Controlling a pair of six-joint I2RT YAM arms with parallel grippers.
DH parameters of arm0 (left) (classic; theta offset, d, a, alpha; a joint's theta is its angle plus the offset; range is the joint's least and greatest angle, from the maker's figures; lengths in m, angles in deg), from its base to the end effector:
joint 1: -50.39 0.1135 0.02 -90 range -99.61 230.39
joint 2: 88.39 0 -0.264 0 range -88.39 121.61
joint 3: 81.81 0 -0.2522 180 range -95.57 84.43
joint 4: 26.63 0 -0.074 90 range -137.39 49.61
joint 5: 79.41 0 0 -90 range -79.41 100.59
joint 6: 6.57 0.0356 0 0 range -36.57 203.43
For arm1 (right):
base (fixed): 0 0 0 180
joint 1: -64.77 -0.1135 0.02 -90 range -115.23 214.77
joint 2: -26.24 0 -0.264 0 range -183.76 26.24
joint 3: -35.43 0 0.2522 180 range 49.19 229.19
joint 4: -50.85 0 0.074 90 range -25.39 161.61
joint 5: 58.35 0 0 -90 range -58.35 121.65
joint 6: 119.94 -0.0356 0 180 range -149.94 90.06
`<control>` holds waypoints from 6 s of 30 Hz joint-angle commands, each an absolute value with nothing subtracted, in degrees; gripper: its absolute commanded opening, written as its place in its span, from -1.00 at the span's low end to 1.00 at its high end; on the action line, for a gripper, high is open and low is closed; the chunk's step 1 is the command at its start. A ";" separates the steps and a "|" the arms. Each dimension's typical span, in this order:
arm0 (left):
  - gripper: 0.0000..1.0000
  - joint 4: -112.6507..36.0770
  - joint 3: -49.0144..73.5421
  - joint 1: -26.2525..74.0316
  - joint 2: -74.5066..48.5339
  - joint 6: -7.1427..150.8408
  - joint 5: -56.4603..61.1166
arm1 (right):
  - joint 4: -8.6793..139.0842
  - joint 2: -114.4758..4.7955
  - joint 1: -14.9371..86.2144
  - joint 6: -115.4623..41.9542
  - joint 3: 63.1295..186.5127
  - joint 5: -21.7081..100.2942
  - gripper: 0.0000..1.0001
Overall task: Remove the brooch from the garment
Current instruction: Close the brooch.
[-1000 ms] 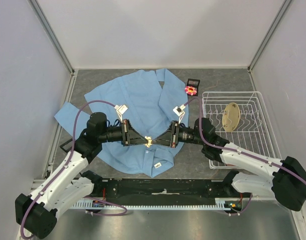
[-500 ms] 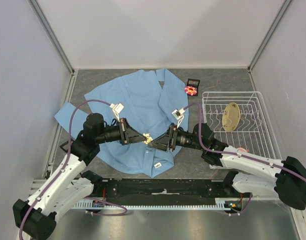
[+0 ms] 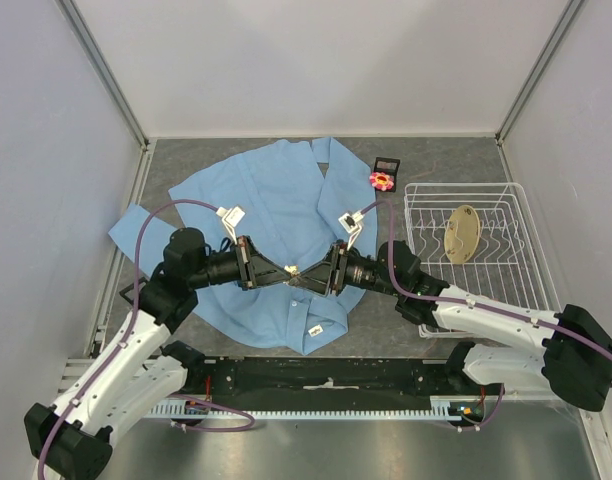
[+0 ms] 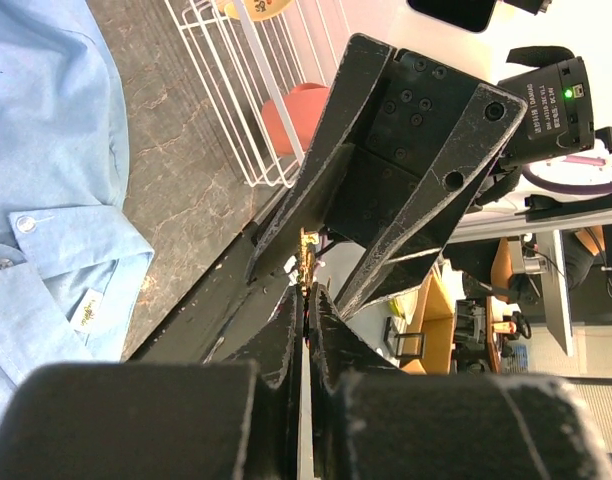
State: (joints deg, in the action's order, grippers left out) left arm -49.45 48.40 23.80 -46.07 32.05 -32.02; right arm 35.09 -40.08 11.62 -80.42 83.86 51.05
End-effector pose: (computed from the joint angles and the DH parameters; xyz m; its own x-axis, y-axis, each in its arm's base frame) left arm 0.1426 -0.0983 0.2975 -0.8613 -0.2119 -0.4619 0.3850 0.3210 -0.8653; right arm 0.1474 0.2163 0.2738 -0.7500 0.2125 -0.6264 -0.5898 0.2139 0.7787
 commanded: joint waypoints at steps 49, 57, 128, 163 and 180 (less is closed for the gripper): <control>-0.96 -57.97 44.62 23.49 -47.08 32.98 -26.85 | 30.15 -37.92 9.22 -81.63 81.35 40.97 0.21; -0.96 -58.14 44.62 23.49 -46.82 33.16 -27.03 | 29.28 -40.29 7.90 -81.27 83.02 41.32 0.24; -0.96 -59.46 45.23 22.00 -51.65 37.12 -20.18 | 34.99 -40.12 0.78 -88.92 80.30 16.81 -0.67; -0.96 -66.49 43.30 11.10 -52.62 32.28 0.04 | 46.24 -43.64 -8.01 -88.30 87.25 -4.82 -0.68; -0.96 -69.57 43.03 9.96 -51.13 29.64 2.06 | 48.78 -42.23 -10.12 -85.84 88.21 -11.24 -0.56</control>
